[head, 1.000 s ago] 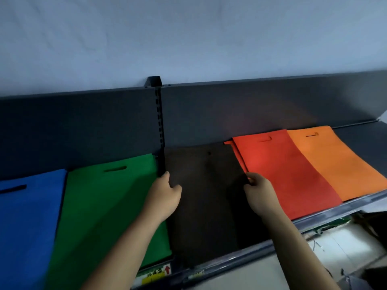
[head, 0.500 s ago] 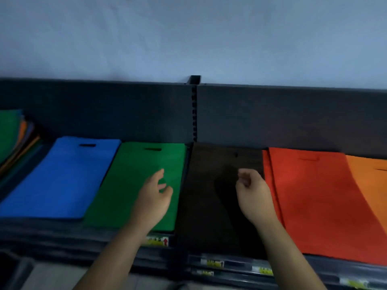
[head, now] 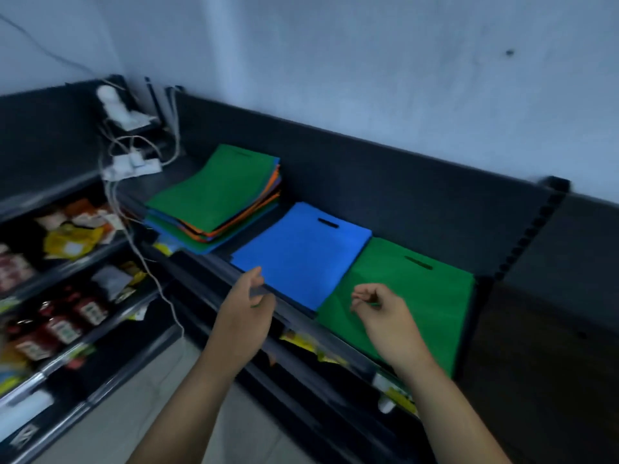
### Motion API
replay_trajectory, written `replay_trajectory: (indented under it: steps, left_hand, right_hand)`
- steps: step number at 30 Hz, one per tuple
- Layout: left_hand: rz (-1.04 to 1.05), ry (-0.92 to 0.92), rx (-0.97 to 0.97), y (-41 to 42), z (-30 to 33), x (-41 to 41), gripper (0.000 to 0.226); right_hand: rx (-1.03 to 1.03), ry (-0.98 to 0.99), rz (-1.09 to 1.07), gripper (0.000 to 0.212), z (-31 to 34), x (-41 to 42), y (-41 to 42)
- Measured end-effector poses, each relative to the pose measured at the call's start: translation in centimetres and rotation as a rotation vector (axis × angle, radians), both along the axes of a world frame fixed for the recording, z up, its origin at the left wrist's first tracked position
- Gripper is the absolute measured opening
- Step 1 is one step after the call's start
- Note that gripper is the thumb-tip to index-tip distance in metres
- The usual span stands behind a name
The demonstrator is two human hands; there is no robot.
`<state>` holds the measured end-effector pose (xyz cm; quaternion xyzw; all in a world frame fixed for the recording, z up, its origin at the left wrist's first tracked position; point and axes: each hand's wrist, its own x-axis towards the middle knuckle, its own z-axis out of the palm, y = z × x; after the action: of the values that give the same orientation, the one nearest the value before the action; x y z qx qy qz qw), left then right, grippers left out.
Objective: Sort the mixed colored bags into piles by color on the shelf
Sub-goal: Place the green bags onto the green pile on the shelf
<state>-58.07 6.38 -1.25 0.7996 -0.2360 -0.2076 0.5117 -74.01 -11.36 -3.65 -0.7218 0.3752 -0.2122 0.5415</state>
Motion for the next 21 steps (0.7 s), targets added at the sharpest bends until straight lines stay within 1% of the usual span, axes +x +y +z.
replay_trajectory:
  steps: [3,5,12,15,19,21]
  left_hand:
    - [0.052,0.000,-0.012,3.5,-0.2,5.6,0.052]
    - [0.048,-0.006,0.008,4.8,-0.2,8.9,0.052]
    - [-0.076,-0.044,0.080,7.6,0.2,19.2,0.053]
    - [-0.116,-0.074,0.091,7.8,0.3,22.9,0.051]
    - [-0.124,-0.047,0.072,6.6,-0.3,26.7,0.047]
    - [-0.129,-0.034,0.056,5.5,-0.4,27.9,0.045]
  right_hand:
    - [0.049,-0.053,0.031,0.011,0.9,6.3,2.7]
    - [0.051,-0.056,0.033,0.011,1.2,9.8,4.2]
    - [0.105,-0.069,-0.010,0.008,1.1,20.6,8.0]
    - [0.121,-0.074,-0.039,0.007,1.0,23.6,8.7]
    - [0.141,-0.049,-0.094,0.007,0.6,26.4,8.1]
    - [0.196,-0.065,-0.116,0.008,0.7,27.4,7.2]
